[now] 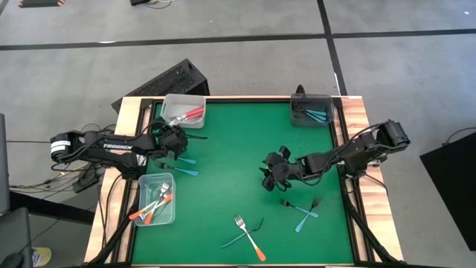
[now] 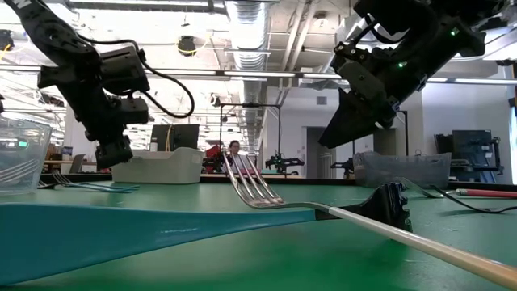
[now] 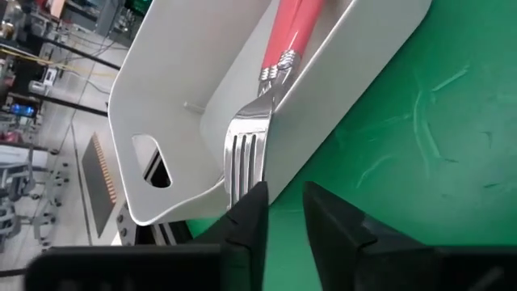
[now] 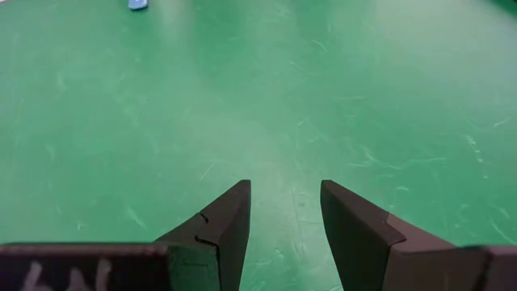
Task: Sort silverware by color (type)
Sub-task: Put the pink fork into the white bin
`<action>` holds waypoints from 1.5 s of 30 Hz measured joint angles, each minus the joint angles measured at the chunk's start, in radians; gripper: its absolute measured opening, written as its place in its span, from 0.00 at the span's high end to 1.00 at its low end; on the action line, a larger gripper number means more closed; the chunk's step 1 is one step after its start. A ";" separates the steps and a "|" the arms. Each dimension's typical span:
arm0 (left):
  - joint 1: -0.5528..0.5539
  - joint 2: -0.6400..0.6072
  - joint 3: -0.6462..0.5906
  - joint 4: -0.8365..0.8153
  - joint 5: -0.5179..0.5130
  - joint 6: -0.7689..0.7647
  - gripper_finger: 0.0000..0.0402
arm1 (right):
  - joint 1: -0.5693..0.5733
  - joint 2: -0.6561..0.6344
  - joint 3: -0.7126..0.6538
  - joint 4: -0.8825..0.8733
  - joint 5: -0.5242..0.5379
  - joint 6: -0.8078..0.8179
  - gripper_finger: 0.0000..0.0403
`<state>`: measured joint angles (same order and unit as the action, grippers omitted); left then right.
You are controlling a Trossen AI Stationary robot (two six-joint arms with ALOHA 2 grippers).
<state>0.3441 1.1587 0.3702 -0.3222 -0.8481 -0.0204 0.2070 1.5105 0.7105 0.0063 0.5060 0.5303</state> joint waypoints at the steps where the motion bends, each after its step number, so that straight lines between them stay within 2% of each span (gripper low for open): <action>1: 0.004 0.000 0.000 0.000 0.002 0.001 0.86 | 0.000 0.000 0.000 0.000 0.000 -0.004 0.56; 4: 0.020 0.000 0.000 0.000 0.009 0.007 0.96 | 0.001 0.000 0.000 0.000 0.000 -0.005 0.56; 6: 0.030 0.000 0.000 0.001 0.016 0.010 0.99 | 0.001 0.000 0.000 0.000 0.000 -0.005 0.56; 17: 0.041 -0.001 0.040 0.008 -0.029 0.032 1.00 | 0.001 0.000 0.000 0.002 0.000 0.001 0.56; 26: 0.086 -0.001 0.156 0.029 -0.067 0.205 1.00 | 0.000 0.000 0.000 0.002 0.016 0.004 0.56; 33: 0.119 -0.002 0.189 -0.023 0.134 0.192 1.00 | 0.019 0.000 0.000 0.000 0.018 0.019 0.56; 37: 0.096 -0.002 0.189 -0.121 0.205 0.114 0.95 | 0.028 0.000 0.000 -0.002 0.018 0.019 0.56; 45: 0.086 -0.001 0.098 -0.125 0.167 0.098 0.71 | 0.020 0.000 0.000 -0.002 0.020 0.019 0.56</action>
<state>0.4297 1.1580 0.4686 -0.4470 -0.6814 0.0771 0.2274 1.5105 0.7109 0.0044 0.5257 0.5497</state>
